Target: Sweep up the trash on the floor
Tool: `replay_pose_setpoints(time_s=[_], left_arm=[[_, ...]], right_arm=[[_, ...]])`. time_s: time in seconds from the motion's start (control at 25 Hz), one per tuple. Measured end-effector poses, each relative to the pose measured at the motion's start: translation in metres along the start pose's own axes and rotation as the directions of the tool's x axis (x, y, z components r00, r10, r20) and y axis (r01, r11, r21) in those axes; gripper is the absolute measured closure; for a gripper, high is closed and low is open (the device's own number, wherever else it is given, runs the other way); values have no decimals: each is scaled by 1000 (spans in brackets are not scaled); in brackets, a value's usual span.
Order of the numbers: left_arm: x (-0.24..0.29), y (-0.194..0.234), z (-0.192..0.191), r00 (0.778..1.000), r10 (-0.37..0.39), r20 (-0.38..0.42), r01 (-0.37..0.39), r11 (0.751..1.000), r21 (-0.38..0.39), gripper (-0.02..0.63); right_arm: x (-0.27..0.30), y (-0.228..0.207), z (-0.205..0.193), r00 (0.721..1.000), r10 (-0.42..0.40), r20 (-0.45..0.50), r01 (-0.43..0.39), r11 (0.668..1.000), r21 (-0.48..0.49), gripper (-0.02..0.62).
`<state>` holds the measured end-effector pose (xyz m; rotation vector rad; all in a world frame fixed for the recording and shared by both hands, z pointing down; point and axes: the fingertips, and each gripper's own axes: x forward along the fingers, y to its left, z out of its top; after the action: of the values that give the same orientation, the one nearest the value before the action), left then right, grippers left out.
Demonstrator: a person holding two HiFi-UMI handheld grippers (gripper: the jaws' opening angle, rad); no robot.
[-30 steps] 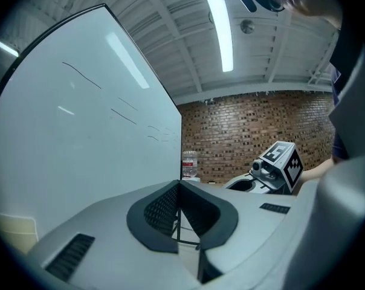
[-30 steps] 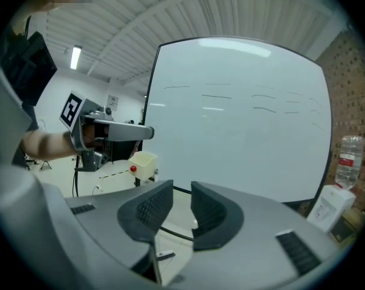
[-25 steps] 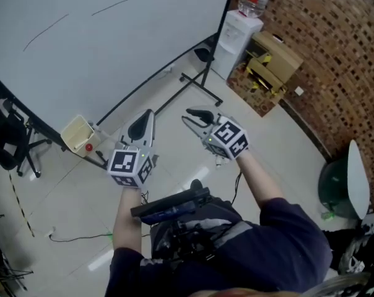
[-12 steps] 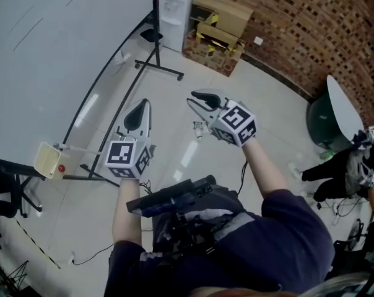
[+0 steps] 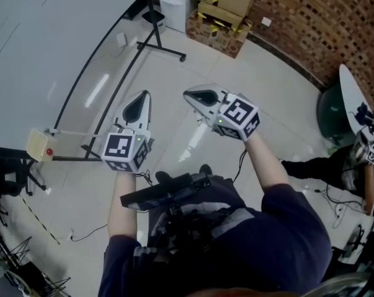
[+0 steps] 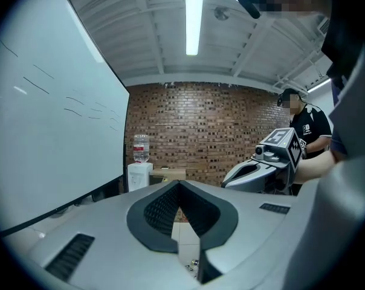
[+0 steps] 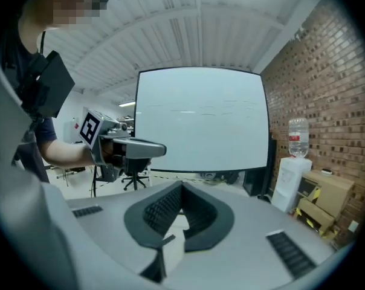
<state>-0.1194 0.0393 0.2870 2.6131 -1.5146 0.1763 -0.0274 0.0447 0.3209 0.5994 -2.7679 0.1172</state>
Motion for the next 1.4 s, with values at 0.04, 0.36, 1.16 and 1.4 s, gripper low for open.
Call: replay_pose_setpoints(time_s=[0.04, 0.36, 1.16, 1.4], left_arm=[[1, -7, -3, 1000, 7, -11, -7, 1000, -4, 606], [-15, -28, 1, 982, 187, 11, -185, 977, -107, 606], [-135, 15, -28, 951, 305, -58, -310, 934, -175, 606], [-230, 68, -34, 889, 452, -69, -456, 886, -78, 606]], right_arm=[[-7, 2, -4, 1000, 20, 4, -20, 1000, 7, 586], [-42, 5, -4, 973, 216, 77, -218, 976, 6, 586], [19, 75, 16, 914, 402, 49, -398, 914, -78, 586], [53, 137, 44, 889, 445, 104, -445, 895, -29, 586]])
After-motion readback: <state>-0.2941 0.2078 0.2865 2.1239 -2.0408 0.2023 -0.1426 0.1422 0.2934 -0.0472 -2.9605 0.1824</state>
